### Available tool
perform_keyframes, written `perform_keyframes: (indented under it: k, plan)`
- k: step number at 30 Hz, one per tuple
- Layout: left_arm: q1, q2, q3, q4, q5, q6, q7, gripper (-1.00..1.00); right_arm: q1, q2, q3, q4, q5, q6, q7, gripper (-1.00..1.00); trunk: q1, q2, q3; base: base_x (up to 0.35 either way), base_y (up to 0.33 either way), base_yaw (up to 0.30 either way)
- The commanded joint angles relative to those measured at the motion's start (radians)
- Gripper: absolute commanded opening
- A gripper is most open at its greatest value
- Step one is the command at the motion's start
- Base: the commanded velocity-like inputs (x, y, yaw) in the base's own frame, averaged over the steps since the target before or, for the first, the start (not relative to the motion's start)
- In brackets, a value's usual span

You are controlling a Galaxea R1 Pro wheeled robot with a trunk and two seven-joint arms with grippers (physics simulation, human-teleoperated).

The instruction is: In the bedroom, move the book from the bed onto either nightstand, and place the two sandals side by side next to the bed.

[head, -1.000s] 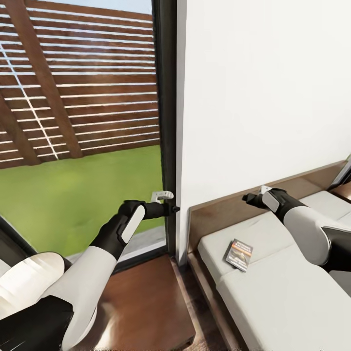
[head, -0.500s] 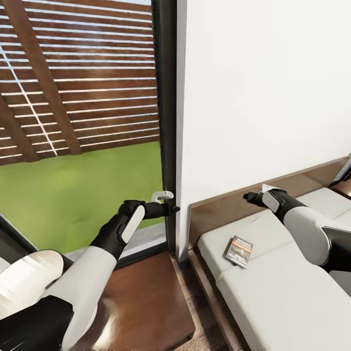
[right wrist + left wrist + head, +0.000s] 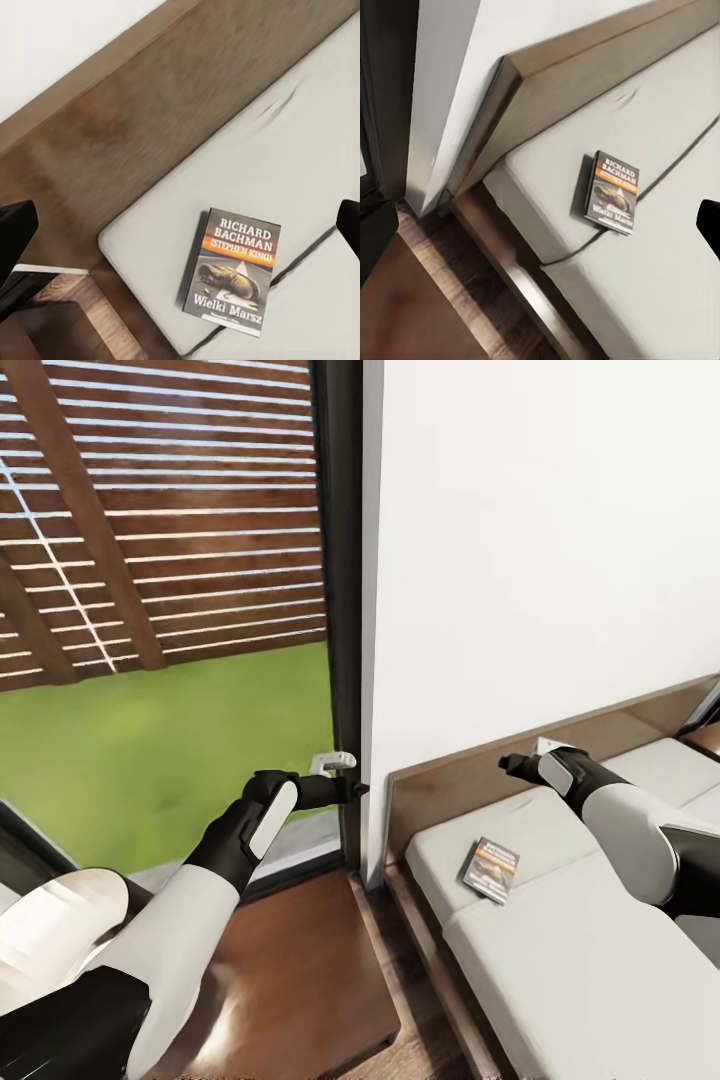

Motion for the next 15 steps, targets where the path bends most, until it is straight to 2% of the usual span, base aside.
perform_keyframes:
  k: [1, 15]
  plan:
    - [-0.001, 0.0, 0.001, 0.0, -0.004, 0.004, -0.004, 1.0, -0.001, 0.0, -0.001, -0.002, -0.01, 0.004, -0.005, 1.0, 0.001, -0.002, -0.004, 0.0, 0.0, 0.0]
    - [-0.001, 0.0, 0.0, 0.0, -0.004, 0.004, -0.004, 1.0, -0.001, 0.0, -0.001, -0.002, -0.01, 0.005, -0.004, 1.0, 0.001, -0.002, -0.026, 0.0, 0.0, 0.0]
